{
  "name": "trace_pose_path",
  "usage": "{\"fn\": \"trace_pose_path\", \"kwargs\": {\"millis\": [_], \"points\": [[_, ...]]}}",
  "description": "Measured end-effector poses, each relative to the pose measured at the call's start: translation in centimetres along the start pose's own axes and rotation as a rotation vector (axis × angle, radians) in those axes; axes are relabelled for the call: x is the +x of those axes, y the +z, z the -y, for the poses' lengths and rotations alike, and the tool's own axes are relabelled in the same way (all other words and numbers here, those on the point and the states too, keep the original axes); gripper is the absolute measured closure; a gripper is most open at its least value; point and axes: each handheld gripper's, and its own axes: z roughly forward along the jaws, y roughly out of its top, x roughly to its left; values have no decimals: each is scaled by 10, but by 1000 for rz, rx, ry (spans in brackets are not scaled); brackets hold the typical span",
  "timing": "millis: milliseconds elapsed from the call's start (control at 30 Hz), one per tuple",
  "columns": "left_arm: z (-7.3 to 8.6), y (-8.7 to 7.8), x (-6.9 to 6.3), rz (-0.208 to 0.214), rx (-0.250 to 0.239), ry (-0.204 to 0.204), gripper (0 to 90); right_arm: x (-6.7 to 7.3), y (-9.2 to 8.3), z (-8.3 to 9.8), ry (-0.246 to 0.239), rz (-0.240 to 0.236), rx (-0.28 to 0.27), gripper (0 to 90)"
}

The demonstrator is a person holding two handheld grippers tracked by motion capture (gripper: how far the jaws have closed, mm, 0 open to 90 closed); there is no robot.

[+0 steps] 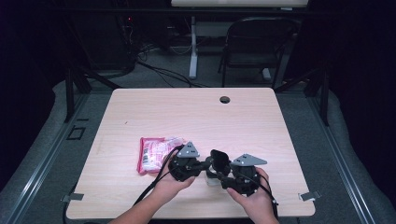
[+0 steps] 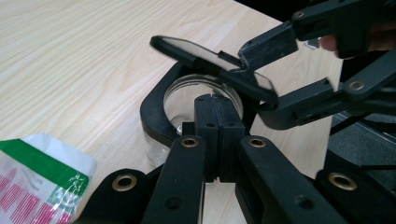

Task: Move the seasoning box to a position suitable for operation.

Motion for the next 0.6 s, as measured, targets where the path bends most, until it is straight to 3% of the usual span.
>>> {"fn": "trace_pose_path", "kwargs": {"millis": [33,67,333,600], "points": [[1,1,0,-19,3,-4,900,-1,-1,0,1,-3,5,412],[2,2,2,-8,4,-11,900,-1,0,0,10,-8,-2,412],[6,9,2,-30,36,6,900,-4,-1,0,27,-19,-7,421],[7,10,1,-36,29,14,900,-6,-2,1,47,-26,-20,434]]}}
